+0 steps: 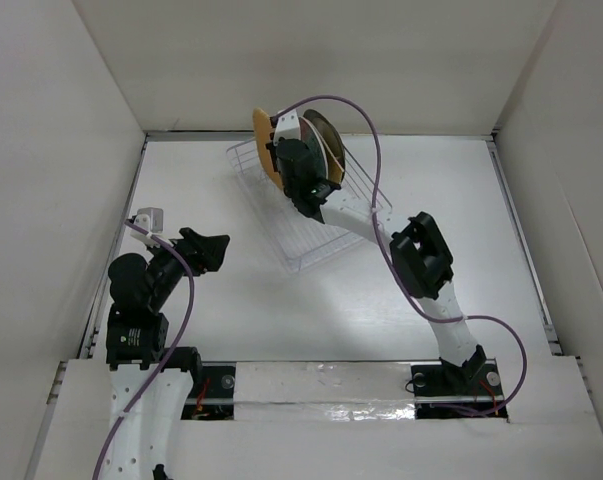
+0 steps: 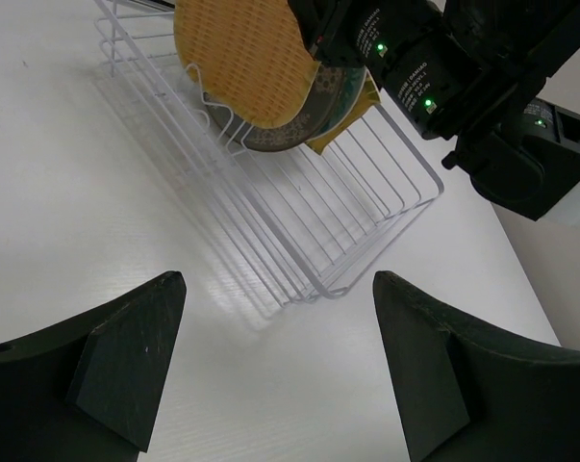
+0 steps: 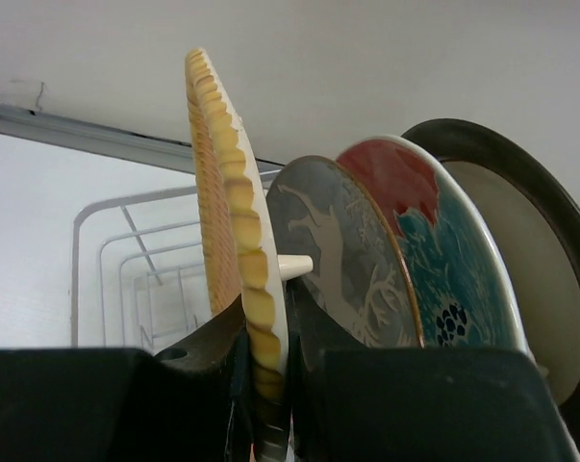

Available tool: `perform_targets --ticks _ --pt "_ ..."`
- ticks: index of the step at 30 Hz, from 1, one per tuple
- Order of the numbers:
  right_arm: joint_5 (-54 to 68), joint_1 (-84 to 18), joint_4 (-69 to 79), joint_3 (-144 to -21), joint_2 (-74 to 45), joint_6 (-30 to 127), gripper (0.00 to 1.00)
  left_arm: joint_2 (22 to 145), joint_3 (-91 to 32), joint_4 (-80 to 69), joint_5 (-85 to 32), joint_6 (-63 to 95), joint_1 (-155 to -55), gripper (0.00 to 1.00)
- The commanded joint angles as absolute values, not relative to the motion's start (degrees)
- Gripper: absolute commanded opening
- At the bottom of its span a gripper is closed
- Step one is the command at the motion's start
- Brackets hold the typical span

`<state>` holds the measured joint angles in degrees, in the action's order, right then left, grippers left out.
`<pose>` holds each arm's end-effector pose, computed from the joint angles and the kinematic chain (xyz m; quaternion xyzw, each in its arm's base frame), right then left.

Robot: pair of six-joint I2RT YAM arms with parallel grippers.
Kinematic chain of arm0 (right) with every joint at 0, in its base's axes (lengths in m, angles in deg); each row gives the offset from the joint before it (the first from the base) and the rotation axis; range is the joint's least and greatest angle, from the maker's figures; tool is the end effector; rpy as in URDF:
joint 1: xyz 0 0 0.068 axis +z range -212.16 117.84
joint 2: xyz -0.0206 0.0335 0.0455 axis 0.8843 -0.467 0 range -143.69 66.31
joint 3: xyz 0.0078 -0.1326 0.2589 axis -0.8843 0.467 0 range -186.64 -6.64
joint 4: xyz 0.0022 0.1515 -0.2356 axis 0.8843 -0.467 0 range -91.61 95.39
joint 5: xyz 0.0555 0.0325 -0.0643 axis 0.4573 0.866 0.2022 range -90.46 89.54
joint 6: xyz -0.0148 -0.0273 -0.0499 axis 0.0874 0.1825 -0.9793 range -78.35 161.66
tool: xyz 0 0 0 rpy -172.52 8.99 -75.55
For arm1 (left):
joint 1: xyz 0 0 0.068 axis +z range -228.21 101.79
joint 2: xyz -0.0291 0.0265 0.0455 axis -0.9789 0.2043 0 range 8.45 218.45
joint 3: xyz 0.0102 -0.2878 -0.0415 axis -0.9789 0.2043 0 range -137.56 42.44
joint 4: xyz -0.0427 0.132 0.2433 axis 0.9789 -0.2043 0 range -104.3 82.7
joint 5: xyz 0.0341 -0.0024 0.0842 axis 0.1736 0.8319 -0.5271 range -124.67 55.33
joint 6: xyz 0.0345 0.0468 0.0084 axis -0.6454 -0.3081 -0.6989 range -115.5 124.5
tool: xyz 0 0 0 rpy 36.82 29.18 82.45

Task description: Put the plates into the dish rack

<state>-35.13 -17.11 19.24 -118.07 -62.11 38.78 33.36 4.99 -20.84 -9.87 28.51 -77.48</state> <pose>0.4237 0.3901 0.3091 -0.0943 0.7166 0.0342 0.6902 0.1219 -0.0163 0.3467 -0.0022 0.7127 -0.2881 0.6396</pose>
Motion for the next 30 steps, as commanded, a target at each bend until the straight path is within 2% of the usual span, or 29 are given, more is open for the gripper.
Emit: perform_targets --ticks 1,9,12,13,15,16,22,25,30 --pt "-37.8 -16.5 30.0 -115.6 -60.5 37.5 0.0 33.1 5.2 -18.2 -9.9 27.6 -77.8 0.76" --pt "-43.0 -13.9 36.1 -107.0 -62.0 40.1 0.0 32.4 5.3 -18.1 -10.4 27.9 -77.8 0.76" --pt "-44.4 -13.3 37.0 -103.7 -61.3 41.6 0.17 32.2 5.3 -18.1 -10.6 27.8 -77.8 0.76" --pt "-44.3 -13.3 37.2 -102.7 -60.2 43.7 0.29 32.1 5.3 -18.0 -10.8 27.9 -77.8 0.76" --pt "-44.6 -13.3 36.8 -100.9 -58.6 45.3 0.43 31.5 5.4 -17.9 -10.9 28.0 -77.8 0.76" --pt "-44.4 -13.3 36.8 -98.8 -57.6 46.7 0.54 31.4 5.4 -17.8 -10.9 28.1 -77.8 0.76" --pt "-40.7 -12.8 32.8 -93.7 -48.7 51.6 0.9 30.1 5.2 -17.8 -11.3 28.1 -77.8 0.78" --pt "-37.1 -12.8 29.3 -92.4 -43.1 53.7 1.0 29.9 4.6 -17.5 -10.9 27.5 -77.1 0.79" --pt "-33.0 -10.9 23.5 -88.6 -34.3 55.2 1.0 30.2 3.5 -15.2 -10.4 28.7 -77.1 0.8"
